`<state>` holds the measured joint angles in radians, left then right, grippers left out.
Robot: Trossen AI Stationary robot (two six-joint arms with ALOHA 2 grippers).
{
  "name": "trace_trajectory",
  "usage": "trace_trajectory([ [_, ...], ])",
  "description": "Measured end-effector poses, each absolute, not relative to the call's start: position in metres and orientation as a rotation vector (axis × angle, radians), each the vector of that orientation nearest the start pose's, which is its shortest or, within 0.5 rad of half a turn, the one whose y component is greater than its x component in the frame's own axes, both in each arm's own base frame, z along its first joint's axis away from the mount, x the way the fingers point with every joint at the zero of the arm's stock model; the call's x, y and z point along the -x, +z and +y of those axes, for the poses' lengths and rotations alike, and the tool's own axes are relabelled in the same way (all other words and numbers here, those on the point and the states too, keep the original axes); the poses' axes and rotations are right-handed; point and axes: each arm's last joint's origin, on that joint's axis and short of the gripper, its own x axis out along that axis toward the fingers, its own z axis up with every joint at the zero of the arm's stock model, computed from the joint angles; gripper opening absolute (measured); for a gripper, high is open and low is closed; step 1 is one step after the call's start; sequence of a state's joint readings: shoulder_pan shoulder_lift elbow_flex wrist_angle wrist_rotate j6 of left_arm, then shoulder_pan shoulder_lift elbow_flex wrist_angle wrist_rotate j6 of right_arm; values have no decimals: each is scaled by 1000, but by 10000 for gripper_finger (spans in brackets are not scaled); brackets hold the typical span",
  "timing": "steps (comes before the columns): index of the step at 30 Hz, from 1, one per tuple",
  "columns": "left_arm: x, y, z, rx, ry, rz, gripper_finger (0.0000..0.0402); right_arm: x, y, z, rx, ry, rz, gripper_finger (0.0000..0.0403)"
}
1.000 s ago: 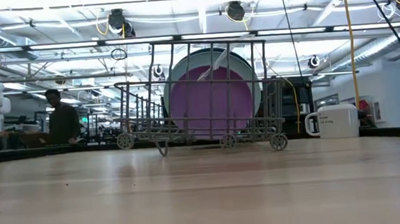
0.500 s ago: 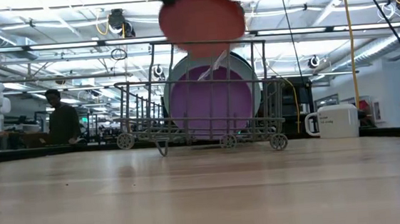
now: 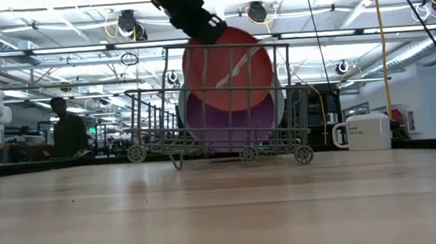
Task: Sort dishes
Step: Put the orange plate into the dish rack
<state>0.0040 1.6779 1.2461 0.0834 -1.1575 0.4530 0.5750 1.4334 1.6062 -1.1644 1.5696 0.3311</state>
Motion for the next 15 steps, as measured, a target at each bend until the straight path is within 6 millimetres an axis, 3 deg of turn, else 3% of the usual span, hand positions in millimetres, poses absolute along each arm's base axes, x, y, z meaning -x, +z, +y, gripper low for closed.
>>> trace_trajectory([
  [15,-372,289,19,-811,877,658,0,-227,408,107,600,-973,338,199],
])
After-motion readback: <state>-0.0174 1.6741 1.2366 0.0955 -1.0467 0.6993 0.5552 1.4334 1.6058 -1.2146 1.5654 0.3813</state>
